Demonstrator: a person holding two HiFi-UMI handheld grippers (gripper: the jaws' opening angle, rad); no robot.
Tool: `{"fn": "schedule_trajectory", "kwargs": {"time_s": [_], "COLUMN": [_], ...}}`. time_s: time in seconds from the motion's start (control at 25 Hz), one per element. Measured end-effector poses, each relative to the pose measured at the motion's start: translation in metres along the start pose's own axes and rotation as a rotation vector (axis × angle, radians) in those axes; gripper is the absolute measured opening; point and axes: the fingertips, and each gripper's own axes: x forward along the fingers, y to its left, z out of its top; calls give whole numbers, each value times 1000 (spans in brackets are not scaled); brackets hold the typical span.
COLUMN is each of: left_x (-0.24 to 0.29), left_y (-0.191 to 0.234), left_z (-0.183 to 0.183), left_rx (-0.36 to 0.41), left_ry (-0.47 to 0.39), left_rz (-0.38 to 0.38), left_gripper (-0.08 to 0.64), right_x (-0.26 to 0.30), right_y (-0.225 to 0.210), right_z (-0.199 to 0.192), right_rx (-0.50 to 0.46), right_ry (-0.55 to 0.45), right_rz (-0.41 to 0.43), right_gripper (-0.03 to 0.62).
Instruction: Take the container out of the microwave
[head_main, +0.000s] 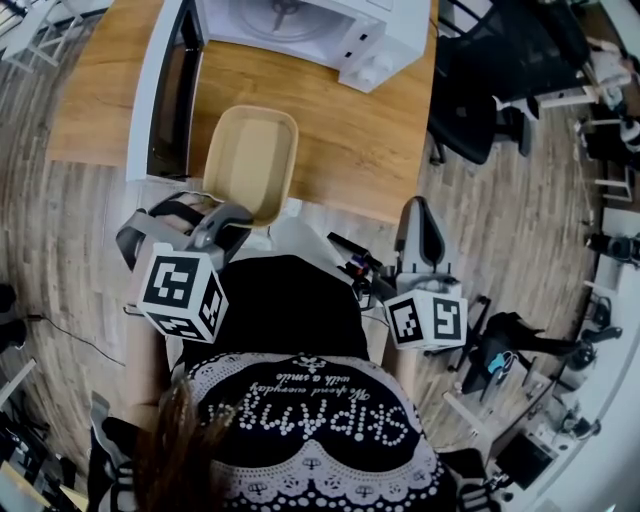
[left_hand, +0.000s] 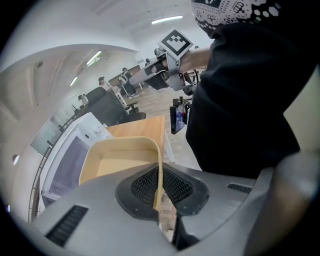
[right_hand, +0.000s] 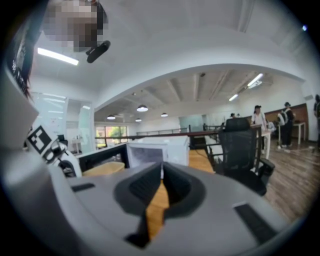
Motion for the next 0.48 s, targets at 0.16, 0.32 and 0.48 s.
{"fn": "schedule_trajectory", "kwargs": {"time_s": [0.16,0.32,0.48], "left_x": [0,-2,-2], "left_y": [1,4,6], "left_z": [1,1,0], "left_rx": [8,12,7], "left_ry": [4,11,14], "left_rz": [1,11,17], "left_gripper": [40,40,40], "right_x": [-1,-1,0], "right_y": [0,0,0], "right_z": [2,2,2], "right_rx": [-1,-1,-4], "right_ry": [-3,-2,0], "right_rz": [1,2,1], "right_gripper": [35,35,35]}}
